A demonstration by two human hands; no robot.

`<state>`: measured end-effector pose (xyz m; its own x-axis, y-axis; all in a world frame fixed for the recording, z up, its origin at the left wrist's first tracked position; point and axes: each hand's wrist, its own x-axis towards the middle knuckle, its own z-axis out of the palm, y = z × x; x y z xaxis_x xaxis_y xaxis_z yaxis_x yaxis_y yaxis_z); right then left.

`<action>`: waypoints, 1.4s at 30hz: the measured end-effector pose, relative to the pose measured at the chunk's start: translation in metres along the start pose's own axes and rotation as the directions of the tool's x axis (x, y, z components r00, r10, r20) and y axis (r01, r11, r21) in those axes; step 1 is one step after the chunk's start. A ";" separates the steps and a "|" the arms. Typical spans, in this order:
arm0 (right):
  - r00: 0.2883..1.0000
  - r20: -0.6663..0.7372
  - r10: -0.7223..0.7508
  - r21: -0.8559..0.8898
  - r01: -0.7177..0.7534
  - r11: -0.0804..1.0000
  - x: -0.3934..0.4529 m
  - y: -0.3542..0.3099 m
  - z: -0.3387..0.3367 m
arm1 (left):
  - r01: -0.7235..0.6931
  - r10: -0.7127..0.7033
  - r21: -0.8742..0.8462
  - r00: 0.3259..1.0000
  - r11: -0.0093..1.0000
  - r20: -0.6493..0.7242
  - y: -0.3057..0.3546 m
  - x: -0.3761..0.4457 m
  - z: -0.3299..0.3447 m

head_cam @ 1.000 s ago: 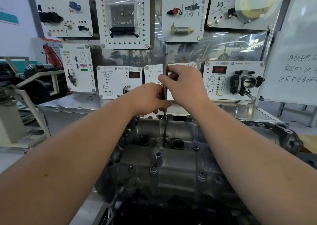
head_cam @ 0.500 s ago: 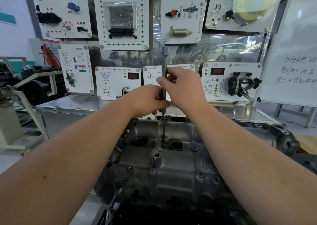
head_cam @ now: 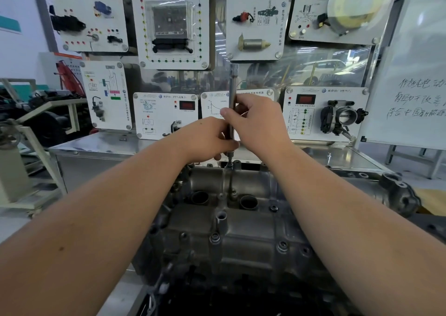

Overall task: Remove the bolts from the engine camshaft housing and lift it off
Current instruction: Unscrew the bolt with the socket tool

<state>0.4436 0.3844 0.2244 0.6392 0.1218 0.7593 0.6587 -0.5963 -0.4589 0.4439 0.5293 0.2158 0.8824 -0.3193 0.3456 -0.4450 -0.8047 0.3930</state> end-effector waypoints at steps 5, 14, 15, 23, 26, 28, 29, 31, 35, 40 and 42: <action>0.999 0.034 0.022 -0.022 -0.021 1.000 0.002 0.001 -0.001 | 0.020 -0.019 -0.076 1.000 0.997 0.010 0.000 0.000 -0.001; 0.999 0.038 -0.009 0.013 0.009 1.000 -0.003 -0.001 -0.004 | 0.002 -0.003 -0.035 1.000 0.999 -0.010 -0.003 0.001 0.000; 0.999 0.037 -0.006 0.002 0.006 1.000 -0.002 -0.001 -0.003 | 0.005 -0.005 -0.036 1.000 0.999 -0.015 -0.002 0.001 0.000; 0.997 0.075 -0.003 0.004 0.002 1.000 -0.003 -0.003 -0.003 | 0.016 -0.016 -0.060 1.000 0.998 0.000 -0.004 0.001 0.000; 0.999 0.051 -0.012 0.011 0.012 1.000 -0.004 -0.002 -0.002 | 0.004 -0.004 -0.038 1.000 0.999 0.000 -0.003 0.000 0.000; 1.000 0.031 -0.005 0.006 0.005 1.000 -0.003 -0.001 -0.001 | 0.006 -0.006 -0.034 1.000 0.999 -0.002 -0.002 0.000 0.000; 1.000 0.024 0.002 -0.002 -0.002 1.000 -0.003 -0.001 -0.001 | 0.015 -0.015 -0.038 1.000 0.999 -0.004 -0.001 0.000 0.000; 1.000 0.025 0.015 -0.027 -0.014 1.000 -0.001 -0.001 0.000 | 0.035 -0.034 -0.049 0.999 0.998 0.002 0.000 0.000 0.000; 0.998 0.056 -0.013 -0.024 0.015 1.000 -0.002 -0.004 -0.001 | 0.027 -0.026 -0.047 0.999 0.999 0.021 0.001 -0.001 -0.001; 1.000 0.011 -0.022 0.019 0.021 1.000 -0.005 -0.005 -0.002 | 0.027 -0.027 -0.010 0.999 1.000 0.019 0.000 -0.002 -0.001; 1.000 -0.004 -0.011 -0.008 0.011 1.000 -0.003 -0.004 -0.002 | 0.029 -0.029 -0.014 0.999 0.999 0.017 -0.001 -0.001 -0.001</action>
<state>0.4384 0.3853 0.2251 0.6305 0.1253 0.7660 0.6624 -0.6012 -0.4469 0.4433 0.5304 0.2159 0.8972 -0.3046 0.3197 -0.4216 -0.8063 0.4149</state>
